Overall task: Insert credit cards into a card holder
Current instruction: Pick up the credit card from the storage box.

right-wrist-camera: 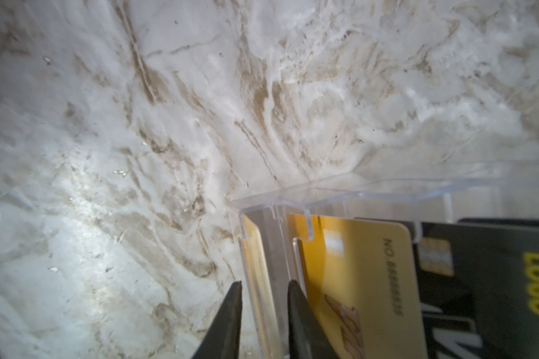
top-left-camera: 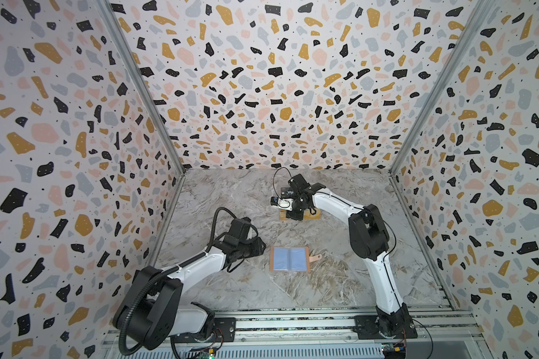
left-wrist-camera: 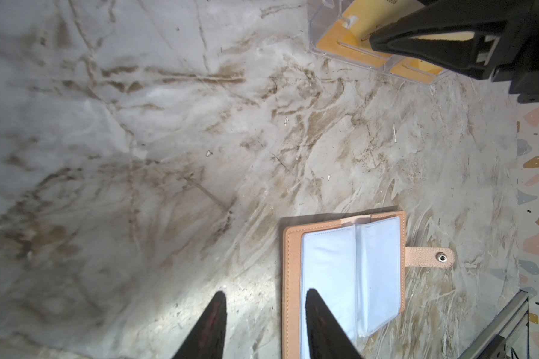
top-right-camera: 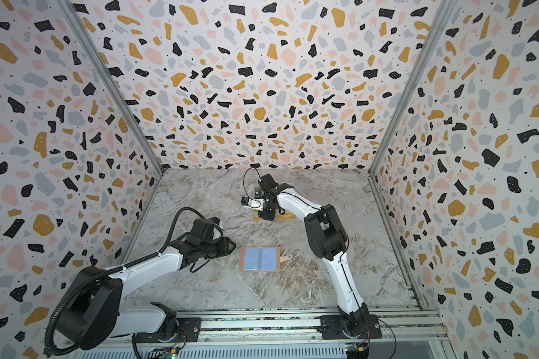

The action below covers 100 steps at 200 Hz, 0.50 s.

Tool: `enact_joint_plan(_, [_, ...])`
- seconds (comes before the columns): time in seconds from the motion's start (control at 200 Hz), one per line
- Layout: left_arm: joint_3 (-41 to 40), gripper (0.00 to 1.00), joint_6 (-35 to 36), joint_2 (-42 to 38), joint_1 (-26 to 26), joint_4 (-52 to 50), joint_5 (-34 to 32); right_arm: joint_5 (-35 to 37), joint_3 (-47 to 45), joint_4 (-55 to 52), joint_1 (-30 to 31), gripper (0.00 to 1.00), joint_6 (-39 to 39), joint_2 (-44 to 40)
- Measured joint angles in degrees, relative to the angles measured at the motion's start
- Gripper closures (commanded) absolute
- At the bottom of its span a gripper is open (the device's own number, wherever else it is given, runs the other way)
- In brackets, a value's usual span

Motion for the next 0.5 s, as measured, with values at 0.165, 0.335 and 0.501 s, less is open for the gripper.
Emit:
enact_joint_plan(0.165, [0.02, 0.55, 0.00, -0.22, 0.00, 0.00, 0.00, 0.00, 0.00, 0.20, 0.00, 0.70, 0.22, 0.00])
enact_joint_plan(0.335, [0.02, 0.55, 0.13, -0.24, 0.00, -0.37, -0.02, 0.20, -0.24, 0.85, 0.00, 0.72, 0.98, 0.00])
enact_joint_plan(0.501, [0.02, 0.55, 0.22, -0.24, 0.00, -0.94, -0.02, 0.20, -0.76, 2.05, 0.04, 0.78, 1.57, 0.00])
